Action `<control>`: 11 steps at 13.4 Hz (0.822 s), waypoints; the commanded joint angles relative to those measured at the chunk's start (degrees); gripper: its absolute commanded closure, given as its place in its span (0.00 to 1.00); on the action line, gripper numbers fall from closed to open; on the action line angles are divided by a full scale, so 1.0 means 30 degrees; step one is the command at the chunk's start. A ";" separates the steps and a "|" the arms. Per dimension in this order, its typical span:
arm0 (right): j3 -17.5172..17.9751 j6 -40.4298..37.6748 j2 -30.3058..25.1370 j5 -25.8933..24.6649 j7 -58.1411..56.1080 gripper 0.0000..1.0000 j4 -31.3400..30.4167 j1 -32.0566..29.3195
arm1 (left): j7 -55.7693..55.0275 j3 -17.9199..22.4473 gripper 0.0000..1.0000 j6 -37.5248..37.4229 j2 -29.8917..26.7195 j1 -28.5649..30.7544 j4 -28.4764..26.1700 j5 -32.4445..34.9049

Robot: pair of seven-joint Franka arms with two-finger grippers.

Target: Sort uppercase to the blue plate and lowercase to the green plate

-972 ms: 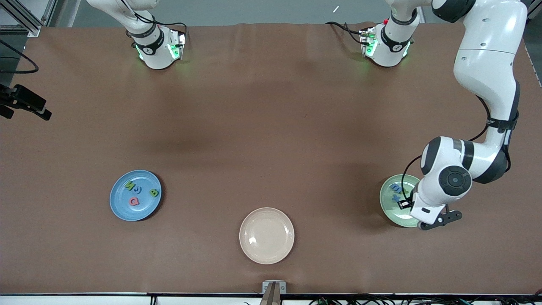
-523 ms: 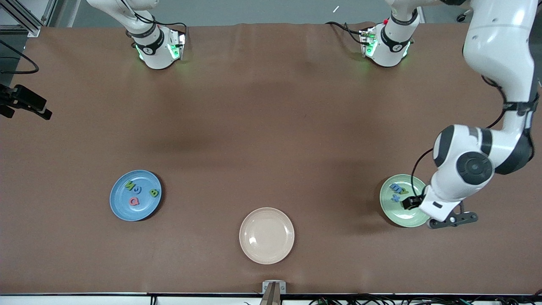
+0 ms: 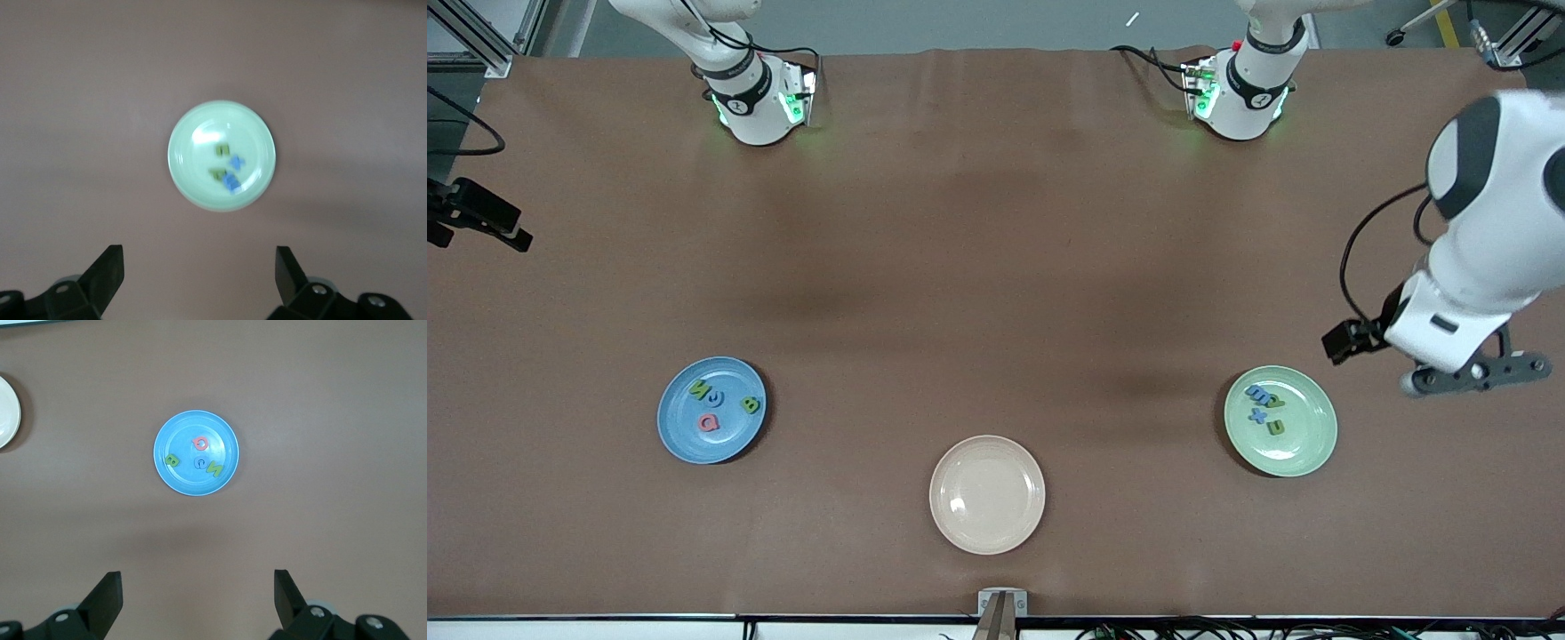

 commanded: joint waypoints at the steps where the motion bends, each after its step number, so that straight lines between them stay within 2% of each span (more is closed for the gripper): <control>1: 0.0344 -0.0004 -0.0007 -0.0215 0.0019 0.00 0.0084 -0.0398 | 0.1306 -0.0024 0.00 -0.1674 -0.2083 0.0130 -0.0753 -0.1806; 3: 0.0344 -0.0033 -0.0007 -0.0215 0.0019 0.00 0.0084 -0.0398 | 0.1867 0.0443 0.00 -0.2028 -0.2935 -0.0075 -0.0957 -0.1958; 5: 0.0344 -0.0004 -0.0007 -0.0215 0.0048 0.00 0.0084 -0.0427 | 0.2014 0.2456 0.00 -0.3108 -0.3581 -0.1708 -0.0929 -0.1958; 6: 0.0344 -0.0004 -0.0007 -0.0215 0.0048 0.00 0.0084 -0.0427 | 0.2247 0.2990 0.00 -0.3259 -0.3786 -0.1978 -0.0929 -0.2016; 11: 0.0344 0.0025 -0.0007 -0.0215 0.0019 0.00 0.0084 -0.0456 | 0.2863 0.3375 0.00 -0.4343 -0.4960 -0.1747 -0.1133 -0.3187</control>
